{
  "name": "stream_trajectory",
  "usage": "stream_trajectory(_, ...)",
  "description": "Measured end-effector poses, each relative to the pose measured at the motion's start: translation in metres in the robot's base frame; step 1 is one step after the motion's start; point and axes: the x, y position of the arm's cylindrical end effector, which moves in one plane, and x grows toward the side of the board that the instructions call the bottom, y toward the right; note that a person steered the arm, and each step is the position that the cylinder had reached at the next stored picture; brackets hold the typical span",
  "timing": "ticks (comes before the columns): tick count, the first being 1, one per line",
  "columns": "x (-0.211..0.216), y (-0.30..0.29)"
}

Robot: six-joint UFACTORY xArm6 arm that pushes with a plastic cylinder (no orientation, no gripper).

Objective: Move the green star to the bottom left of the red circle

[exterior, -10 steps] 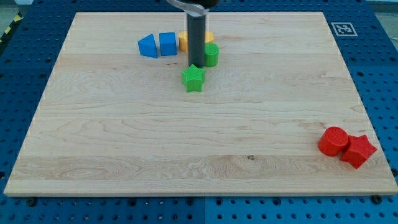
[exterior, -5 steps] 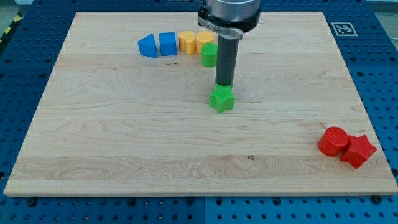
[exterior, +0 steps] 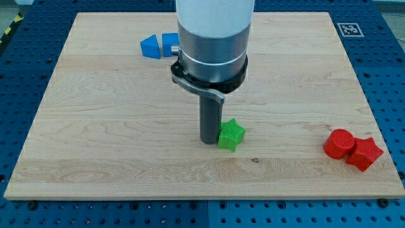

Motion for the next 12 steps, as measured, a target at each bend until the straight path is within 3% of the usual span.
stream_trajectory(4, 0.003, 0.088)
stream_trajectory(8, -0.037, 0.128)
stream_trajectory(11, 0.005, 0.148)
stream_trajectory(12, 0.008, 0.122)
